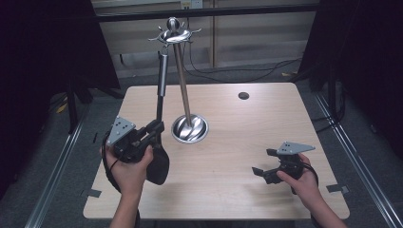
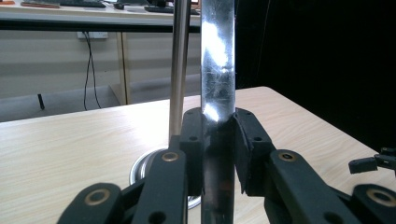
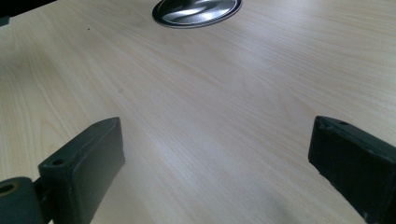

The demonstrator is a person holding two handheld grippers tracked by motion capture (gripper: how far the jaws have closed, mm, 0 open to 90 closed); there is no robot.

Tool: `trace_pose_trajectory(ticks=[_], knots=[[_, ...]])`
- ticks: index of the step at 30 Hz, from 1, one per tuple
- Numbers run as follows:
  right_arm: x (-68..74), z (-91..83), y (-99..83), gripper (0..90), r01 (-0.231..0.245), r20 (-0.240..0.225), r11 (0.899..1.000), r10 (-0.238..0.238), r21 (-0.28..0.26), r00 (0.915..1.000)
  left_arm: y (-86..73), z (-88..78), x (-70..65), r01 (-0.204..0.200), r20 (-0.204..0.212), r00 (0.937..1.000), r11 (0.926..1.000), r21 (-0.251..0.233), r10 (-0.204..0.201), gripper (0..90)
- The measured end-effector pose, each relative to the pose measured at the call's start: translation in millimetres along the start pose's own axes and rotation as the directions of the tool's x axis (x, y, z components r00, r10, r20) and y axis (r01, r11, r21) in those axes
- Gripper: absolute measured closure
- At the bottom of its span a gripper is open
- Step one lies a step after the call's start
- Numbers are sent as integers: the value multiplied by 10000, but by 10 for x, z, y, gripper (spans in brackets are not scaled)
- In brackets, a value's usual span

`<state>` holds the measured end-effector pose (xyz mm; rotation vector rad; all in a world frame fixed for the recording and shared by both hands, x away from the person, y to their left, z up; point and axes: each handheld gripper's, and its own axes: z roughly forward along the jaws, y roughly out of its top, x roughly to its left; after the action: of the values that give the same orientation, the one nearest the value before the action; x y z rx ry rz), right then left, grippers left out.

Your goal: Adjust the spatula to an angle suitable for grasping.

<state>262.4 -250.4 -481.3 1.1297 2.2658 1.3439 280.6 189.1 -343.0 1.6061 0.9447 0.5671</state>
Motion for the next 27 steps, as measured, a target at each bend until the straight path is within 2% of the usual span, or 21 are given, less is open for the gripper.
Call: trace_pose_trajectory(ticks=[27], knots=[[-9,-16,-19,34,-25,-9,10000,25,10,10000,-52,415,15,78,-22,10000,9993,368,-77,753]])
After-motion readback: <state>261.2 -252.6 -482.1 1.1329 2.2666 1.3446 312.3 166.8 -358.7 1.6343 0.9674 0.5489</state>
